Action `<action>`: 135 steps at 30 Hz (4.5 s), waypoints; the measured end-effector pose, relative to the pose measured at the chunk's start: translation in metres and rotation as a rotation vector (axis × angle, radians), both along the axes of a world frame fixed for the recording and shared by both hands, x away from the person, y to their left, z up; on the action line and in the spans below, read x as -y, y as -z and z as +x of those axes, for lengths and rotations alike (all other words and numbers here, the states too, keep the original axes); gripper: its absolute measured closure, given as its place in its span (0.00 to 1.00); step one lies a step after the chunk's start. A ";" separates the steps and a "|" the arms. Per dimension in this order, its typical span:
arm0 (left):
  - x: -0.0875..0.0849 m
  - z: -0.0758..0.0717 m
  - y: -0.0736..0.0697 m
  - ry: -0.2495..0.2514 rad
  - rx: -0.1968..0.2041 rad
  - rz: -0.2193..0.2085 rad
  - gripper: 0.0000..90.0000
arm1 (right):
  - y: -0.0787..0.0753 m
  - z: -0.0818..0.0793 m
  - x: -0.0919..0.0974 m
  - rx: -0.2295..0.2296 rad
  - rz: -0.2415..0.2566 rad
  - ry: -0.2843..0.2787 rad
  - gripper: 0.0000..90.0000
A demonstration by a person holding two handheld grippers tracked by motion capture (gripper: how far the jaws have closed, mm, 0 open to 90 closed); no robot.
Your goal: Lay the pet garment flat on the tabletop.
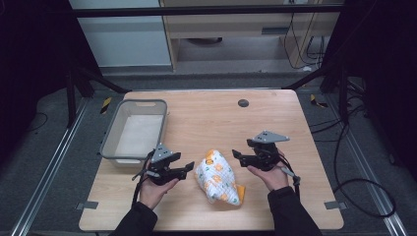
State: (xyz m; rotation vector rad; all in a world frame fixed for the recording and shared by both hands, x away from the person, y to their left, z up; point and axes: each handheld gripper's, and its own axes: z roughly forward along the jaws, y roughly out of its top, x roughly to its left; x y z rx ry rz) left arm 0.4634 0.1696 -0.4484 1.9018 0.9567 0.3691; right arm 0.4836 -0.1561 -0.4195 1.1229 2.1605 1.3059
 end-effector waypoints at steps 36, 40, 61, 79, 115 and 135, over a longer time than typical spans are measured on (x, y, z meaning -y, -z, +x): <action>0.021 0.002 0.042 0.142 -0.150 0.053 0.51 | 0.052 0.006 -0.053 -0.182 -0.094 -0.152 0.67; 0.023 0.001 0.044 0.158 -0.165 0.058 0.57 | 0.052 0.006 -0.053 -0.192 -0.099 -0.160 0.78; 0.031 0.001 0.047 0.159 -0.210 0.052 0.97 | 0.049 0.004 -0.048 -0.211 -0.092 -0.177 0.97; 0.019 -0.020 -0.001 0.119 -0.064 0.015 0.98 | 0.020 -0.012 -0.028 -0.119 -0.023 -0.185 0.98; -0.003 0.012 -0.036 -0.115 0.074 0.090 0.53 | 0.003 0.005 -0.008 0.061 -0.051 0.061 0.70; -0.006 0.003 0.023 -0.044 -0.018 0.229 0.49 | 0.050 -0.037 0.011 -0.039 -0.112 -0.061 0.62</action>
